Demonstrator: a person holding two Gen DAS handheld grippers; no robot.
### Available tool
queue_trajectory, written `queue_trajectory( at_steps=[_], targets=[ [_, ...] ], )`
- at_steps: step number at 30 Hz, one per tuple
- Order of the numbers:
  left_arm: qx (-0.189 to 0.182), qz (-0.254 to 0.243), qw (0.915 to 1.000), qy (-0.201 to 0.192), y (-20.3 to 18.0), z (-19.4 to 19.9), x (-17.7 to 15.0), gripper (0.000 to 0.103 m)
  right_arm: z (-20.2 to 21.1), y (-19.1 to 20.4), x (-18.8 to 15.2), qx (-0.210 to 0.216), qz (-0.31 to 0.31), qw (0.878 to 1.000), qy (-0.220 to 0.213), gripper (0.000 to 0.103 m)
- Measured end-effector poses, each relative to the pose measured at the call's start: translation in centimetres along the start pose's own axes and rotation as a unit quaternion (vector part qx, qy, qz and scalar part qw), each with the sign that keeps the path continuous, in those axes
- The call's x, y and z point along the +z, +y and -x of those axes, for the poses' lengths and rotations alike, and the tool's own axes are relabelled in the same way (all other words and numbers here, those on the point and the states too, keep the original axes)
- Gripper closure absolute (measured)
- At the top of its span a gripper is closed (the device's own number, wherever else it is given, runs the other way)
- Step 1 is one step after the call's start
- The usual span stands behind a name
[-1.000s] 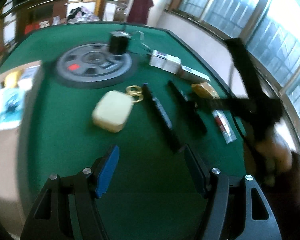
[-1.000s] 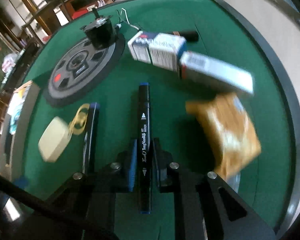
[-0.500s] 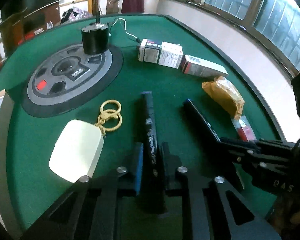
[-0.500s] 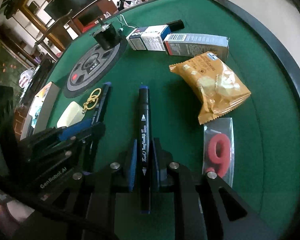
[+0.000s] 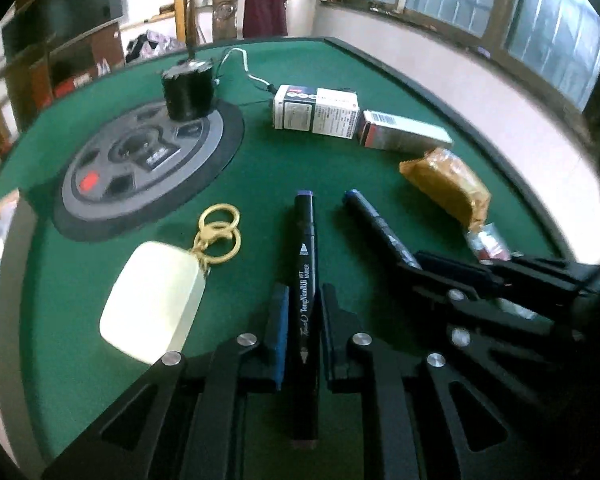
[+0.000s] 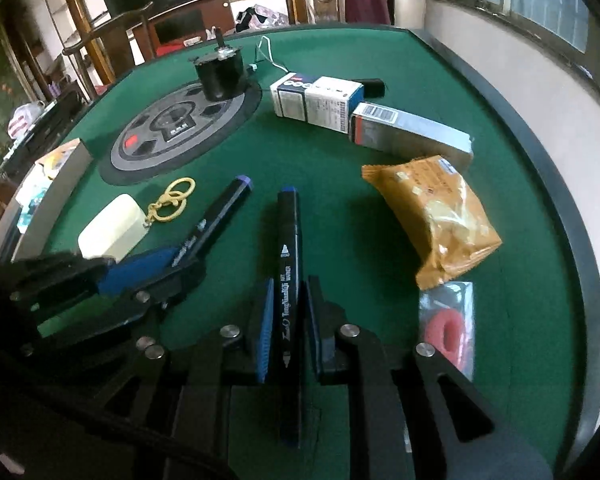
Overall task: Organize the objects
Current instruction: 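Grasp a black marker with the left tool while right grasps a blue-capped marker, then carry both markers into the cardboard box and release them beside the others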
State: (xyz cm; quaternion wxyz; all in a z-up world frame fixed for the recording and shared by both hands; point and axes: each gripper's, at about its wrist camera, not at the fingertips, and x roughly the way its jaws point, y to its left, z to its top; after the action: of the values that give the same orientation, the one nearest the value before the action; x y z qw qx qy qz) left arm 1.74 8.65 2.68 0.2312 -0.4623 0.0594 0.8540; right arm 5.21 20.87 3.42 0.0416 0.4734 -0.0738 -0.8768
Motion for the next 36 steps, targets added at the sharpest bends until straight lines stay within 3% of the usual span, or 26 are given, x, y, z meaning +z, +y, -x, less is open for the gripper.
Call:
queue_trajectory(
  at_steps=[10, 17, 25, 30, 36],
  targets=[
    [-0.038, 0.047, 0.9962, -0.062, 3.7, 6.9, -2.3, 0.091, 1.6, -2.0, -0.4, 0.131, -0.110, 0.985, 0.000, 0.091],
    [-0.047, 0.104, 0.9882, -0.103, 8.0, 11.3, -4.2, 0.091, 3.8, 1.3, 0.3, 0.193, -0.107, 0.975, -0.012, 0.091],
    [0.021, 0.166, 0.9761, -0.139, 16.1, 15.6, -6.1, 0.091, 3.4, 9.7, 2.5, 0.274, -0.067, 0.959, 0.012, 0.090],
    [0.082, 0.195, 0.9704, -0.116, 22.1, 15.7, -7.7, 0.091, 1.1, 15.9, 3.6, 0.308, -0.049, 0.949, 0.046, 0.090],
    [0.115, 0.223, 0.9639, -0.090, 28.2, 15.5, -9.4, 0.091, -3.0, 22.5, 4.2, 0.321, -0.034, 0.942, 0.095, 0.090]
  ],
)
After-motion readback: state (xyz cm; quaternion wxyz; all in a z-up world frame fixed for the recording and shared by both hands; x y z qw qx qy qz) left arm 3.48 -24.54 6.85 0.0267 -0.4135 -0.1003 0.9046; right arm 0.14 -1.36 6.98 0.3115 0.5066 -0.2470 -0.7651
